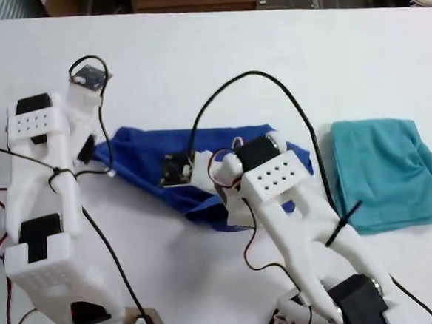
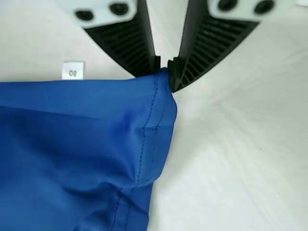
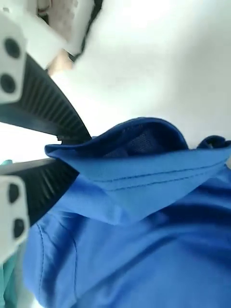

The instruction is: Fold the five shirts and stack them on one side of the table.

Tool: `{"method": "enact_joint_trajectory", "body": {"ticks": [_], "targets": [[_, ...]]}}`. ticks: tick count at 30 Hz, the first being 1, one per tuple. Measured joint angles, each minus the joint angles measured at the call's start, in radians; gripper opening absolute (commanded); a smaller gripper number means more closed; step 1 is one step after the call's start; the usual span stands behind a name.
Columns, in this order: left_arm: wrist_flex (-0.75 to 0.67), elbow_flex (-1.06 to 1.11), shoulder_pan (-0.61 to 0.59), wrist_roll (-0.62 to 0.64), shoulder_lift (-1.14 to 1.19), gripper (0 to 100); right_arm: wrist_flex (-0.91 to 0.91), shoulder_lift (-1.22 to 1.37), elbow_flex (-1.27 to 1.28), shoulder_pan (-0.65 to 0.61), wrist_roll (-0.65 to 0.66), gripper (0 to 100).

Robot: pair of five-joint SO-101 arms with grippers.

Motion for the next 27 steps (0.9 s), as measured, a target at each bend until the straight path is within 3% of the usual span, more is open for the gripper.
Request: {"method": "enact_joint_trajectory", "body": {"ticks": [6,13,21,27], "targets": [[0.0,0.003,0.0,0.0,0.0,3,-0.123,0.084,0.005,0.052,0.0,3.3],[0.003,0.003,0.0,0.0,0.0,3,-0.172,0.239,-0.106,0.12,0.002,20.9],[0.003,0.003,0.0,0.0,0.0,3,-0.178,0.393,-0.264,0.141,0.003,15.8],[0.003,0.003,0.0,0.0,0.0,3,-0.169,0.396,-0.295,0.143,0.003,3.6]]}}
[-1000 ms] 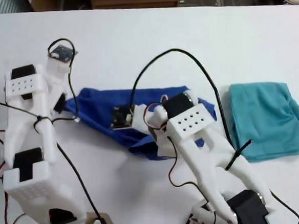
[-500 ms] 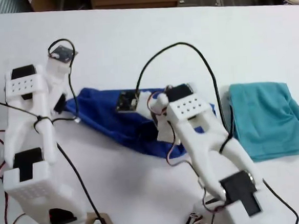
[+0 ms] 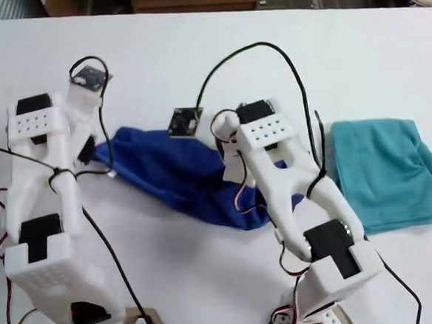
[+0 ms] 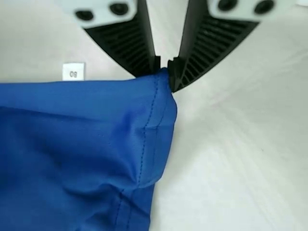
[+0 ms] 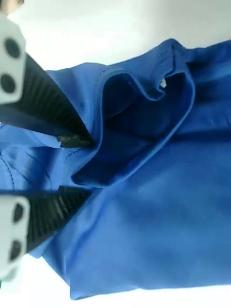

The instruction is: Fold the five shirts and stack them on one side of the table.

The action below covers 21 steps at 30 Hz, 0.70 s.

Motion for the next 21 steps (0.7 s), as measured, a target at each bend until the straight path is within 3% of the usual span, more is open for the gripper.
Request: {"method": "enact_joint_trajectory", "body": {"ticks": [5,12,21], "targets": [[0.0,0.0,0.0,0.0,0.0,3,0.003,0.008,0.0,0.0,0.0,5.5],[0.0,0.0,0.0,0.0,0.0,3,0.078,0.008,0.0,0.003,-0.08,21.6],[0.0,0.0,0.0,0.0,0.0,3,0.155,-0.021,0.0,-0.008,-0.083,22.5]]}}
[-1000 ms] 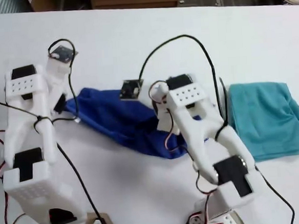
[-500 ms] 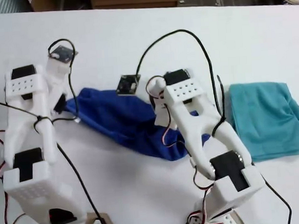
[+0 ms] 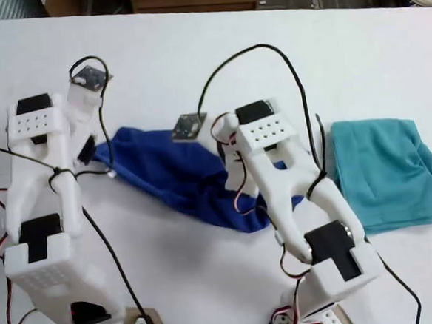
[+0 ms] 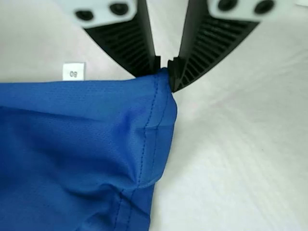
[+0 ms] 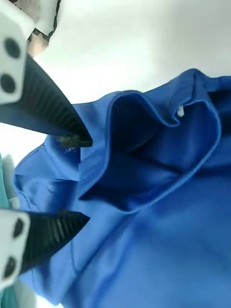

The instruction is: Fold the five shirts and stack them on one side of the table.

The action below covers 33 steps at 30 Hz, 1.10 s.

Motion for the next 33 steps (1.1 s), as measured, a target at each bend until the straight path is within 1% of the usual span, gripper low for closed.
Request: {"method": "enact_joint_trajectory", "body": {"ticks": [7,13,18,20,23,24,25,29,33], "targets": [[0.0,0.0,0.0,0.0,0.0,3,-0.041,-0.002,0.0,-0.002,0.0,22.4],[0.0,0.0,0.0,0.0,0.0,3,-0.071,0.081,0.0,0.0,0.0,22.4],[0.0,0.0,0.0,0.0,0.0,3,-0.089,0.1,0.0,0.0,0.0,22.1],[0.0,0.0,0.0,0.0,0.0,3,-0.091,0.1,0.0,0.0,0.0,17.7],[0.0,0.0,0.0,0.0,0.0,3,-0.117,0.1,0.0,0.0,0.0,2.3],[0.0,0.0,0.0,0.0,0.0,3,-0.126,0.1,0.0,0.0,0.0,0.9],[0.0,0.0,0.0,0.0,0.0,3,-0.133,0.1,0.0,0.0,-0.002,3.0],[0.0,0.0,0.0,0.0,0.0,3,-0.13,0.101,-0.025,0.0,-0.006,2.1],[0.005,0.012,0.0,0.0,0.0,3,-0.048,0.097,-0.103,0.0,-0.008,2.0]]}}
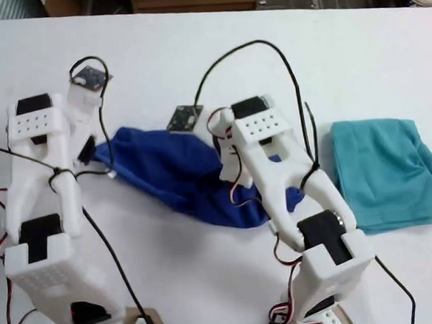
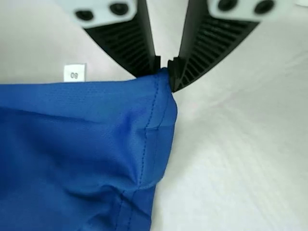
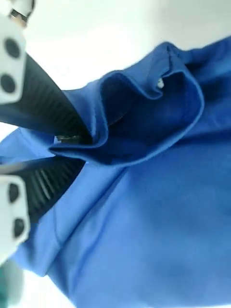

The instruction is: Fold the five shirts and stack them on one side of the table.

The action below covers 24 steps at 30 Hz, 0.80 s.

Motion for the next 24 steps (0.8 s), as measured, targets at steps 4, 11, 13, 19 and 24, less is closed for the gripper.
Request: {"method": "enact_joint_trajectory", "body": {"ticks": [4,11,13,19,24], "targets": [[0.003,0.006,0.0,0.002,0.0,3,0.117,-0.086,-0.104,0.0,0.0,2.0],[0.04,-0.012,0.0,0.002,0.0,3,0.184,-0.308,-0.147,0.009,0.0,2.0],[0.094,-0.066,0.0,0.002,0.0,3,0.184,-0.367,-0.147,0.017,0.0,2.0],[0.347,-0.356,0.002,0.002,0.0,2,0.146,-0.514,-0.147,0.041,0.0,2.0],[0.408,-0.5,0.0,0.002,-0.052,2,0.015,-0.617,-0.147,0.124,0.0,2.0]]}}
